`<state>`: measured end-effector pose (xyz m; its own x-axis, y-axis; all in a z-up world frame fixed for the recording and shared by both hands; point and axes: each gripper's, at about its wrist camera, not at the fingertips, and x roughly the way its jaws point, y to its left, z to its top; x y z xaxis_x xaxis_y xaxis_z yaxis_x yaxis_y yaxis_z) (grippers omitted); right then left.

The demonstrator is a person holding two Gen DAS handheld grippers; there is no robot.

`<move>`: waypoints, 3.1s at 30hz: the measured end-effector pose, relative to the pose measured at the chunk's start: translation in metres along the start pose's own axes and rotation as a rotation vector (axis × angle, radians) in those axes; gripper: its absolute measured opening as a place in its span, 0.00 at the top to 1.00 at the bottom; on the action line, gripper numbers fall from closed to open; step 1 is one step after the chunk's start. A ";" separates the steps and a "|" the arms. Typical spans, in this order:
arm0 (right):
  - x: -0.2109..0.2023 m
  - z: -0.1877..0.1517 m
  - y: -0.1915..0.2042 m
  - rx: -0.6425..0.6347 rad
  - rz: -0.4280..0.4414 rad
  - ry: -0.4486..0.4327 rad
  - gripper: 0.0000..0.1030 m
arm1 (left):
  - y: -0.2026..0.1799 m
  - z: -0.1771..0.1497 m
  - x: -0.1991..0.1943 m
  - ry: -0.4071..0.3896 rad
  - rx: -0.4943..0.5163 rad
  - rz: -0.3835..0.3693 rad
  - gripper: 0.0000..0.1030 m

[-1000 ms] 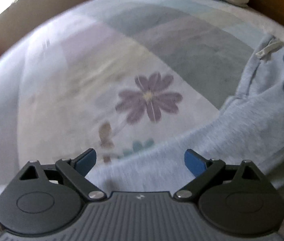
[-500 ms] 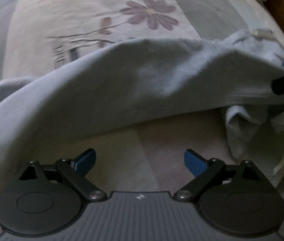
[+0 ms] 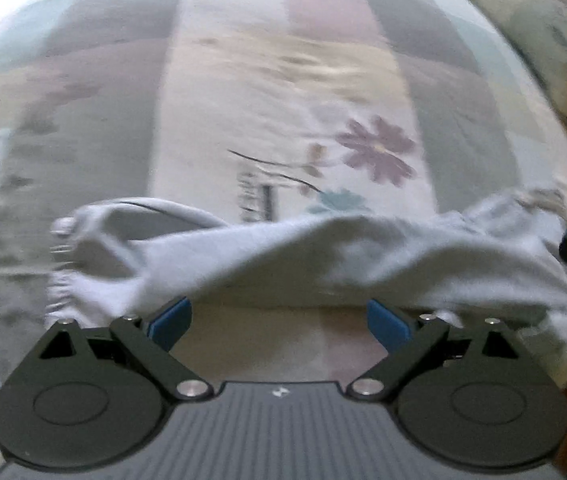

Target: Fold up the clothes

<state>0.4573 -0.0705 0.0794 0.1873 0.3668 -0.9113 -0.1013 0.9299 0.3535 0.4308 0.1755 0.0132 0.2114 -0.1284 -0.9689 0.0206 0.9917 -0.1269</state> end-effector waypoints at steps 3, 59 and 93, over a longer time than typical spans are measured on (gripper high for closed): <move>0.023 0.018 -0.018 0.010 0.030 0.033 0.54 | 0.000 0.010 -0.006 -0.032 -0.037 0.044 0.10; 0.237 0.086 0.117 -0.486 0.389 0.125 0.53 | 0.137 -0.108 0.067 -0.387 -0.572 0.089 0.13; 0.319 0.129 0.181 -0.491 0.596 0.349 0.91 | 0.217 -0.125 0.100 -0.534 -0.916 -0.174 0.86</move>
<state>0.6243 0.2179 -0.1204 -0.3366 0.6878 -0.6432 -0.5155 0.4370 0.7371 0.3347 0.3768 -0.1378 0.6804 -0.0278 -0.7323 -0.6018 0.5492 -0.5799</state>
